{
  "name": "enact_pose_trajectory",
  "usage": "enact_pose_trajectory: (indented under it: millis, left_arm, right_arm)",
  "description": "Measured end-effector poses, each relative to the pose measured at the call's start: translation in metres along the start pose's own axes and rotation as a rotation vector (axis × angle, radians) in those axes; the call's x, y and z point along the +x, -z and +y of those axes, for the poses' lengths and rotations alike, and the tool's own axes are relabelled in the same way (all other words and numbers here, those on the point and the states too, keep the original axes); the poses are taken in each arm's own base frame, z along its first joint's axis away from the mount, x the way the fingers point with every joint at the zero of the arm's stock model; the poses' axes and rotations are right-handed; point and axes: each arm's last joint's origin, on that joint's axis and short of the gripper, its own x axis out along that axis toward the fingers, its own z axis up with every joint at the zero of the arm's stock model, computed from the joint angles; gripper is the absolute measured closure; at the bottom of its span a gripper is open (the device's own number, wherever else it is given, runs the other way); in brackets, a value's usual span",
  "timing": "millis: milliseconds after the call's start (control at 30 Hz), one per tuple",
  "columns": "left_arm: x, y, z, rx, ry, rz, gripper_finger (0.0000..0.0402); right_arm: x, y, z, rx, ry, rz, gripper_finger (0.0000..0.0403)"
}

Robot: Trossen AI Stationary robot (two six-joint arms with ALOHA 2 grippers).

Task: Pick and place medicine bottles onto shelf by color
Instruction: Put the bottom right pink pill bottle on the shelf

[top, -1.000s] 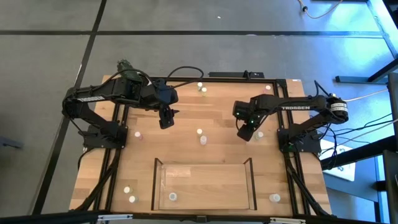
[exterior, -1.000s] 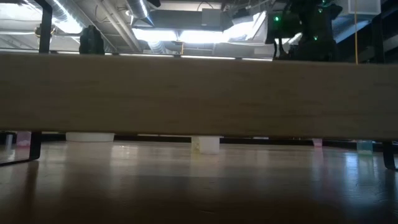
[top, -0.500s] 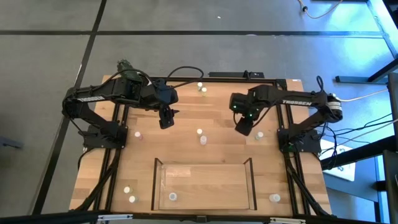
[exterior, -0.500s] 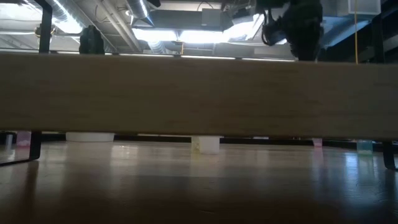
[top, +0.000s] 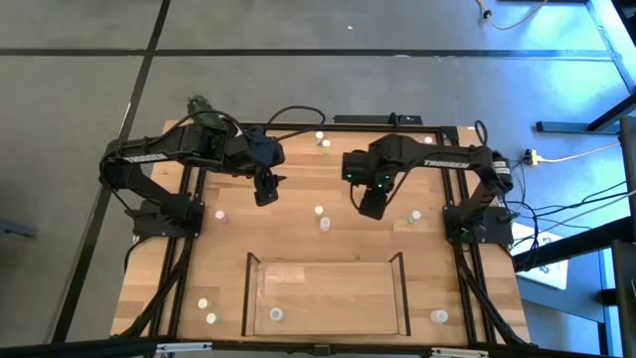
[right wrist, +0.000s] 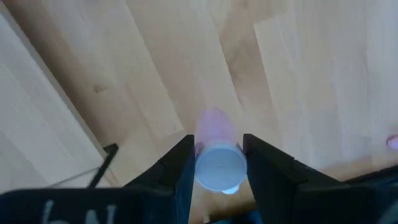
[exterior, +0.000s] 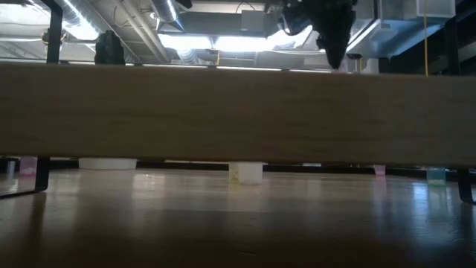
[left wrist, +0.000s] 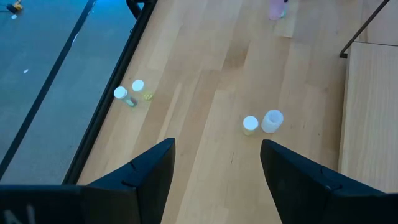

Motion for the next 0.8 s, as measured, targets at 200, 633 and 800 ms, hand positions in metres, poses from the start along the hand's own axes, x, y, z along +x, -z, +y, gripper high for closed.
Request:
enact_pose_trajectory:
  millis: [200, 633, 800]
  left_arm:
    - [0.000, 0.000, 0.000, 0.001, 0.012, 0.003, 0.0171]
    - [-0.002, 0.002, -0.006, 0.022, 0.029, 0.011, 0.0171]
    - [-0.006, 0.005, -0.019, 0.020, 0.065, 0.005, 0.0171]
  right_arm:
    - [-0.006, -0.013, 0.022, 0.027, -0.012, -0.030, 0.0271]
    - [-0.006, -0.012, 0.066, 0.040, -0.028, -0.047, 0.0271]
    - [-0.007, 0.001, 0.090, -0.058, -0.031, -0.049, 0.0271]
